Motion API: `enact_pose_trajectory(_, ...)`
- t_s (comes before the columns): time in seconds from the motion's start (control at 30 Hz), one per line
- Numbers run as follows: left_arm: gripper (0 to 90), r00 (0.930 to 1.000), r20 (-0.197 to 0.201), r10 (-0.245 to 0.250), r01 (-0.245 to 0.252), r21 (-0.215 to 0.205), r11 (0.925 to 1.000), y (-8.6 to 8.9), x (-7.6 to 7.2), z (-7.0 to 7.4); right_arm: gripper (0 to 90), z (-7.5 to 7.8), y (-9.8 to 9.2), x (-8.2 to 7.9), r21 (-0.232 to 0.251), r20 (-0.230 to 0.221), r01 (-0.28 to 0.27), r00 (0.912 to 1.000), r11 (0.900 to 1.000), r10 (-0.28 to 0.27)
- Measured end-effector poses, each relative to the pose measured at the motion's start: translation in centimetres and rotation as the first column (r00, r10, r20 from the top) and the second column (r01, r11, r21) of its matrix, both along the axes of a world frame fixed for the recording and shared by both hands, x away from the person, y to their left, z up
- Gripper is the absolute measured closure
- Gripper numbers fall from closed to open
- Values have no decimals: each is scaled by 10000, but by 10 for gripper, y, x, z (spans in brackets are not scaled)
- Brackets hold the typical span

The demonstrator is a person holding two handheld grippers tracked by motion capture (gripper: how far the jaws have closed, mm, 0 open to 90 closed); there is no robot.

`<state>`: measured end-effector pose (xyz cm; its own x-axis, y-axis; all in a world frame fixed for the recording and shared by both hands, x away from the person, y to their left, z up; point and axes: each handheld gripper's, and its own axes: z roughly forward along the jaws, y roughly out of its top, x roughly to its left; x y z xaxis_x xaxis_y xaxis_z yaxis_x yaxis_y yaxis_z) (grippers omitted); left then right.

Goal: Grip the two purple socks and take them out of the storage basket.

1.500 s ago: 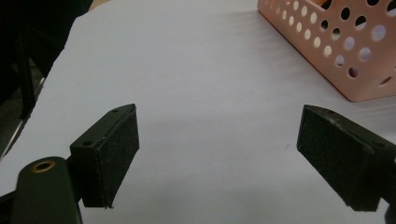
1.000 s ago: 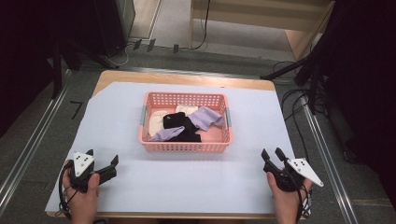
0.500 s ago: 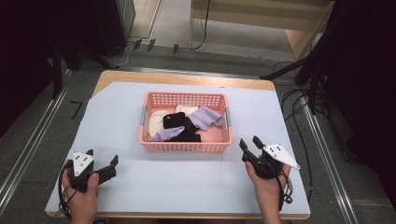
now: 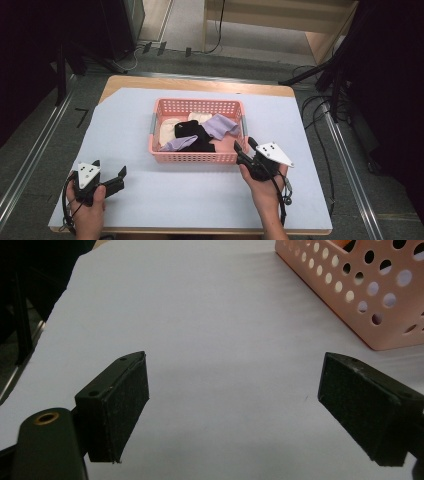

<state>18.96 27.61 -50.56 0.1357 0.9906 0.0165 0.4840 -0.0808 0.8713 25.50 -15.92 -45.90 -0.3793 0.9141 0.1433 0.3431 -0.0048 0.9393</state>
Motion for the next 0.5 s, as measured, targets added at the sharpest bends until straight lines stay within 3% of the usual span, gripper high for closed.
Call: enact_pose_trajectory(0.5, 138, 10000, -55, -25, 25, -34, 10000, 1, 0, 0, 499, 1, 51, 14, -90, -398, -831, 9958, 9965, 827)
